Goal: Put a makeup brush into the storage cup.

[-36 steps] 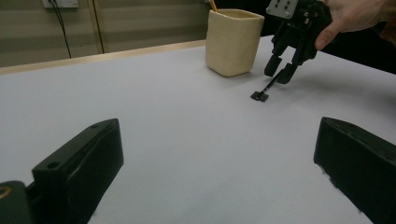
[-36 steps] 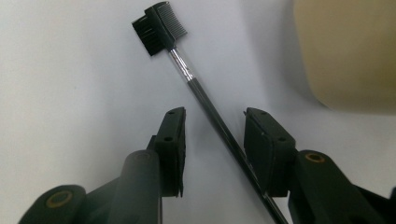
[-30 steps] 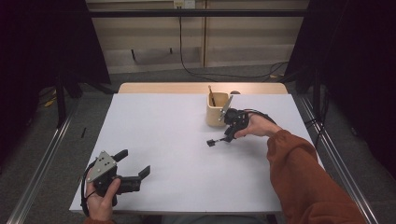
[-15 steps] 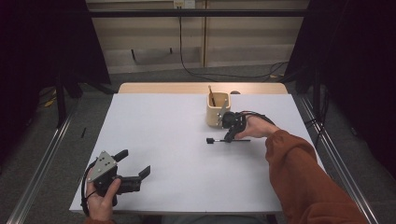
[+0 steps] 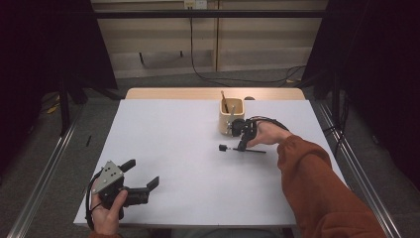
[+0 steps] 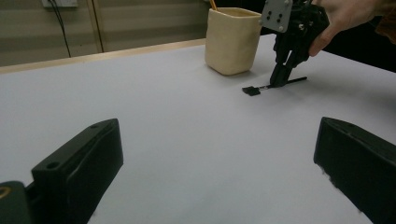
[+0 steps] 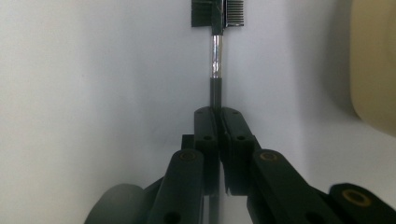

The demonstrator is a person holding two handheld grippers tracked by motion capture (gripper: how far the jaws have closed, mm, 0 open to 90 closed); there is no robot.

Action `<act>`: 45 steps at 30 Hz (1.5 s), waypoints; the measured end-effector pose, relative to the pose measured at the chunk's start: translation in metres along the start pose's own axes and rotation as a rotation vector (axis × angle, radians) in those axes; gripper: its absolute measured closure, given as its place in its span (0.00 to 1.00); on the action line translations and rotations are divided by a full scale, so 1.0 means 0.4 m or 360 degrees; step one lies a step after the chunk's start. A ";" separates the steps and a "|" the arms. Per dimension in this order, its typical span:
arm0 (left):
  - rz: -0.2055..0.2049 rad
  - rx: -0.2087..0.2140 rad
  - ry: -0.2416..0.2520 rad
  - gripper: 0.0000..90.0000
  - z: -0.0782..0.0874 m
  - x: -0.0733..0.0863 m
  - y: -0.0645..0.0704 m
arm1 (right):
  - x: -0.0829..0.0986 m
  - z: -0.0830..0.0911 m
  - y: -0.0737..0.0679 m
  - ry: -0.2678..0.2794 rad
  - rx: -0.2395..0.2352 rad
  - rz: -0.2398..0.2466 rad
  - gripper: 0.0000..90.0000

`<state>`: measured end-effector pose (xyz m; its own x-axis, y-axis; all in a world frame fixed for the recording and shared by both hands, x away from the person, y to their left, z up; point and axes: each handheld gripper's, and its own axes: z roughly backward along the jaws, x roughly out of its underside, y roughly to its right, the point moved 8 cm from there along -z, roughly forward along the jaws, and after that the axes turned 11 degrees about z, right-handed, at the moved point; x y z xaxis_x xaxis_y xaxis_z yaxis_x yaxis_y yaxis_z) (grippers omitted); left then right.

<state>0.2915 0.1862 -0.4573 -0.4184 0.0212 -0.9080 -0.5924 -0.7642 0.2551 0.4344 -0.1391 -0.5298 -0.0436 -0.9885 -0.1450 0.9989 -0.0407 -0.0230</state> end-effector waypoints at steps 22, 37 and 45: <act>0.0010 -0.0004 -0.0001 0.02 0.000 0.001 -0.002 | 0.017 0.021 -0.015 0.0046 -0.0017 -0.0073 0.95; 0.0014 -0.0010 0.0008 0.02 0.000 -0.001 -0.003 | 0.038 0.055 -0.032 0.0202 0.0033 -0.0150 0.95; 0.0022 -0.0012 0.0016 0.02 0.002 -0.002 -0.004 | 0.041 0.107 -0.028 0.0335 0.0120 -0.0206 0.95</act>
<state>0.2923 0.1879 -0.4568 -0.4195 0.0045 -0.9077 -0.5815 -0.7692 0.2650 0.4234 -0.1610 -0.4898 -0.1655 -0.9225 -0.3486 0.9829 -0.1832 0.0181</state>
